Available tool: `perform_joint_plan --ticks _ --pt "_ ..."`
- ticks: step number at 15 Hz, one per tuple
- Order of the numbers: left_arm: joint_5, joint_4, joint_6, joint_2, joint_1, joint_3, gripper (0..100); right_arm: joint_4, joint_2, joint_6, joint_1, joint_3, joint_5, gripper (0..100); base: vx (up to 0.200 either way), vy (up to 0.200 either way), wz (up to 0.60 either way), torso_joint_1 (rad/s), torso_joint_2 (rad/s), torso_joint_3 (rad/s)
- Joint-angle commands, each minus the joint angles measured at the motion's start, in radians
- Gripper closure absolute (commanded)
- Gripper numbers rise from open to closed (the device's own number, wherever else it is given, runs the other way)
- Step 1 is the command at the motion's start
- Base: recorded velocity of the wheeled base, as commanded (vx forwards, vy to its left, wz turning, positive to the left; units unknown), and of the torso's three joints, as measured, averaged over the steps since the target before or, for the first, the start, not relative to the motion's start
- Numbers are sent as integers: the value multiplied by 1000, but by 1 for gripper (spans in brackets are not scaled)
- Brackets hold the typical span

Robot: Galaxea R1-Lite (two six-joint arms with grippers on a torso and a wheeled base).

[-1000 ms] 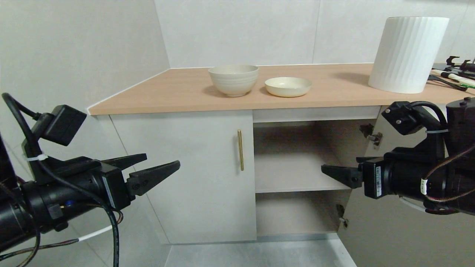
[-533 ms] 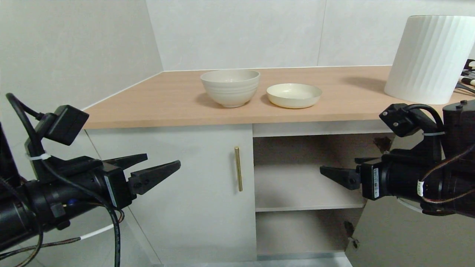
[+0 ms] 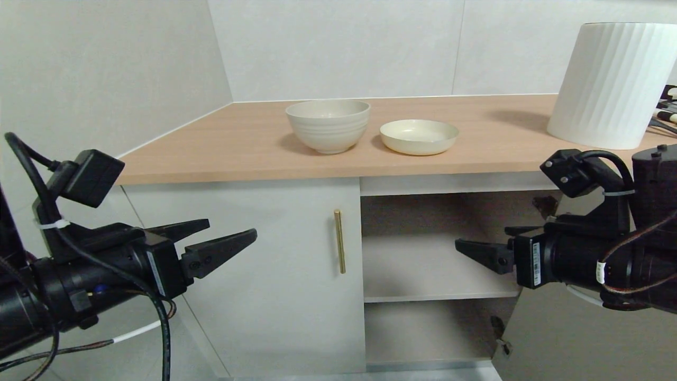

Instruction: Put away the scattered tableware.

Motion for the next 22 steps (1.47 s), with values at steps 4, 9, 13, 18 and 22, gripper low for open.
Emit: perform_joint_plan --ticks 4,9,13,18,22 --pt "0 -1 -1 3 0 2 0 0 0 0 0 0 0 0 0 0 0 39 -156 -118" --pt "0 -1 -1 15 0 2 0 0 12 0 0 0 0 0 0 0 0 133 -399 -286" --pt "0 -1 -1 20 0 2 0 0 26 0 0 -1 0 0 0 0 0 177 -478 -290" --pt "0 -2 -1 34 0 2 0 0 25 0 0 -1 0 0 0 0 0 198 -483 -285" --pt "-4 1 -1 35 0 3 0 -13 41 0 0 -11 1 0 0 0 0 219 -496 -287"
